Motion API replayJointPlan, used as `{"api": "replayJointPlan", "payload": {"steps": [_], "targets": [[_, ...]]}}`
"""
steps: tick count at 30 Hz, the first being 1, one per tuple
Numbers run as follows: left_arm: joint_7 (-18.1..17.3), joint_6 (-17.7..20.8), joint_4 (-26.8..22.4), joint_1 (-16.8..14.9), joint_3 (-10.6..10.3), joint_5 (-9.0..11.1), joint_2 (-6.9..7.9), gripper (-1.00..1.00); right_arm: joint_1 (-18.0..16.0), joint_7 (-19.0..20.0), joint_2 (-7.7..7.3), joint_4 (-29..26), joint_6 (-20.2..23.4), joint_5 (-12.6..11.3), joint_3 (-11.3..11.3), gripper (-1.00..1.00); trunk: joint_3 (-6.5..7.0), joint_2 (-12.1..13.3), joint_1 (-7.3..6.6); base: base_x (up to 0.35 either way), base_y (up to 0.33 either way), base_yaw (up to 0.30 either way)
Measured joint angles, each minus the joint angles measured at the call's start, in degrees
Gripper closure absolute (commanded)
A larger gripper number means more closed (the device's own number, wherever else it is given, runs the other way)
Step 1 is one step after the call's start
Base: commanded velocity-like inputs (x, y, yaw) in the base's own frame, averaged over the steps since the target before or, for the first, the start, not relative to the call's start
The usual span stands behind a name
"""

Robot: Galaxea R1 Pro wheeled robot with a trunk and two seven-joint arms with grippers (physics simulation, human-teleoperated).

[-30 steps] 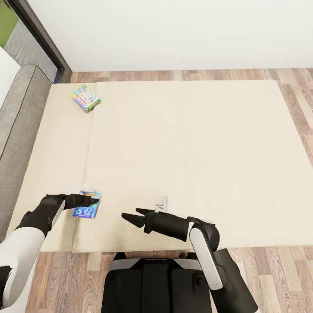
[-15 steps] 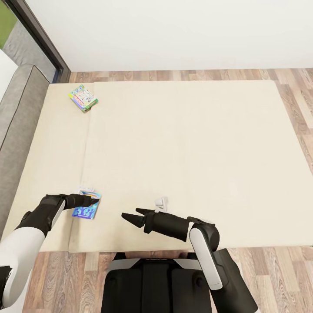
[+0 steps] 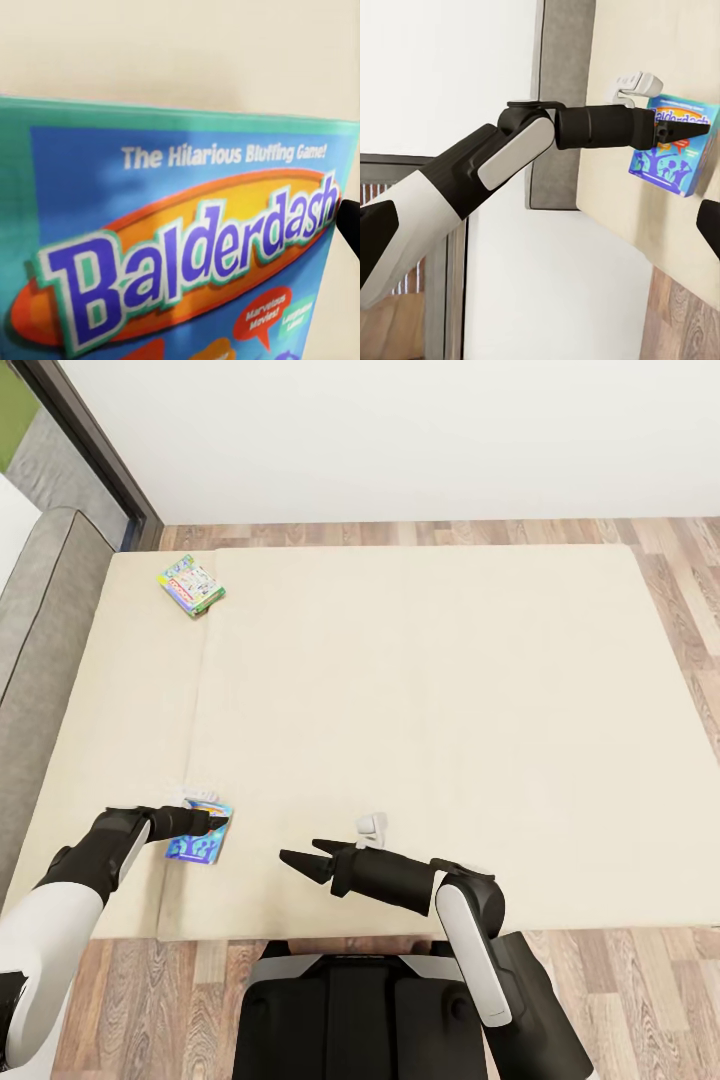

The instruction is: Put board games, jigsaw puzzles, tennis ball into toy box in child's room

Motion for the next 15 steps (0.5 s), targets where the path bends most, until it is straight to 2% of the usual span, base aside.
{"api": "replayJointPlan", "payload": {"steps": [7,15], "targets": [[0.02,0.0,0.01,0.0,-0.01,-0.01,-0.06,-1.0,0.0,0.0,0.0,0.0,0.0,0.01,0.0,-1.0,0.0,0.0,0.0,0.0,-0.155,0.0],[0.02,0.05,0.0,0.0,0.0,-0.01,-0.06,-1.0,0.0,-0.01,0.0,0.0,0.0,0.01,0.0,-1.0,0.0,0.0,0.0,0.0,-0.08,0.0]]}}
